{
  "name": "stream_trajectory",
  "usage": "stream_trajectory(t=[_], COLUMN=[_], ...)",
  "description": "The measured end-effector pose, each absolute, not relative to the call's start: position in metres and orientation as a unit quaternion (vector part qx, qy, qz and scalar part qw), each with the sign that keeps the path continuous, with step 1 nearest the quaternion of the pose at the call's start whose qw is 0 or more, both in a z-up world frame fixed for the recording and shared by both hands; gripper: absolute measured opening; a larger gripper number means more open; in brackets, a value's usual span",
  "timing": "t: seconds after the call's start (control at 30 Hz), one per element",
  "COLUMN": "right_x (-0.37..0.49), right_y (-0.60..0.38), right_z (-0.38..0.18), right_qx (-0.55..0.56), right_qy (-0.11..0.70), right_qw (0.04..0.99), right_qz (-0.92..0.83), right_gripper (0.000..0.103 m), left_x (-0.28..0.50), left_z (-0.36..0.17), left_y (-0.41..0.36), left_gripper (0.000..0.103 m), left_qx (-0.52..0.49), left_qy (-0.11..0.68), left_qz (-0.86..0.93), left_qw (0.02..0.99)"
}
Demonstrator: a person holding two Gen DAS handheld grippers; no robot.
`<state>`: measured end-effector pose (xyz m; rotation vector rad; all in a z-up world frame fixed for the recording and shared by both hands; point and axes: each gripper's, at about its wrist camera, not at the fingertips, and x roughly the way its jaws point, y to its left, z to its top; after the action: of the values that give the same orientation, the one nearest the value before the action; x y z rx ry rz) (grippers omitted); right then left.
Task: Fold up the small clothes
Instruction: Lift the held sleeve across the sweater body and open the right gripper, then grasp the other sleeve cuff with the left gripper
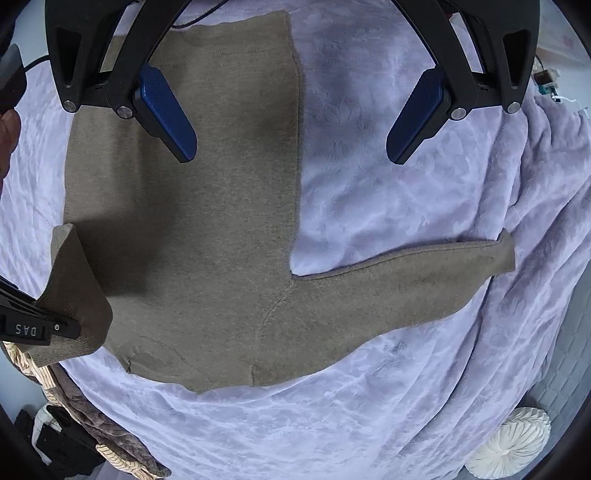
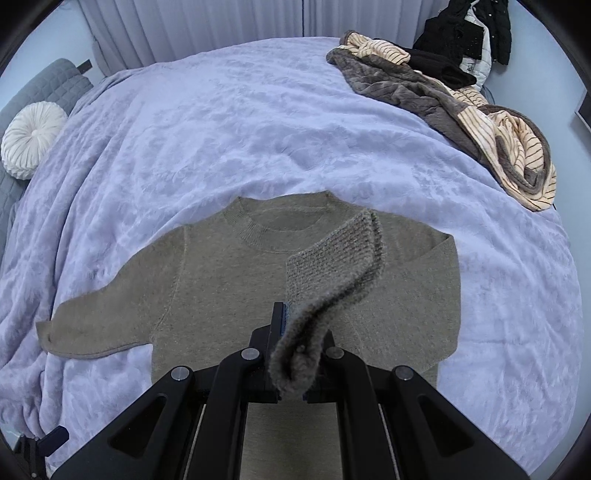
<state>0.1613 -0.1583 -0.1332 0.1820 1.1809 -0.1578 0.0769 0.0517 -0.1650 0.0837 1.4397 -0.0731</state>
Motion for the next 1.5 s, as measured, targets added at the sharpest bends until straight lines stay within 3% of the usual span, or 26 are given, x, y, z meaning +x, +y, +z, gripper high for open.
stream_trajectory(t=[0.3, 0.7, 0.8, 0.87, 0.93, 1.17, 1.3, 1.5], right_x=[0.191, 0.207, 0.211, 0.209, 0.204, 0.191, 0.180, 0.176], right_y=[-0.105, -0.061, -0.057, -0.051, -0.046, -0.139, -0.231, -0.280], right_z=[-0.201, -0.250, -0.257, -0.254, -0.242, -0.205, -0.241, -0.314], right_qx=[0.050, 0.045, 0.061, 0.061, 0.054, 0.086, 0.051, 0.121], right_qy=[0.607, 0.637, 0.653, 0.650, 0.632, 0.590, 0.624, 0.689], right_qw=[0.792, 0.769, 0.752, 0.752, 0.765, 0.803, 0.772, 0.703], right_qz=[-0.040, 0.022, 0.060, 0.088, 0.112, 0.019, -0.114, -0.129], right_gripper=[0.007, 0.007, 0.019, 0.052, 0.072, 0.073, 0.073, 0.076], left_x=[0.082, 0.092, 0.095, 0.097, 0.099, 0.105, 0.107, 0.117], left_z=[-0.192, -0.207, -0.207, -0.208, -0.210, -0.217, -0.225, -0.240], left_y=[0.094, 0.099, 0.096, 0.094, 0.091, 0.069, 0.058, 0.092], left_gripper=[0.103, 0.103, 0.103, 0.103, 0.103, 0.103, 0.103, 0.103], left_qx=[0.011, -0.019, -0.021, -0.026, -0.032, -0.024, -0.020, -0.055], left_qy=[0.684, 0.695, 0.693, 0.694, 0.695, 0.699, 0.700, 0.707], left_qz=[0.009, 0.030, 0.028, 0.028, 0.026, 0.014, 0.005, 0.042], left_qw=[0.729, 0.718, 0.720, 0.719, 0.718, 0.715, 0.713, 0.704])
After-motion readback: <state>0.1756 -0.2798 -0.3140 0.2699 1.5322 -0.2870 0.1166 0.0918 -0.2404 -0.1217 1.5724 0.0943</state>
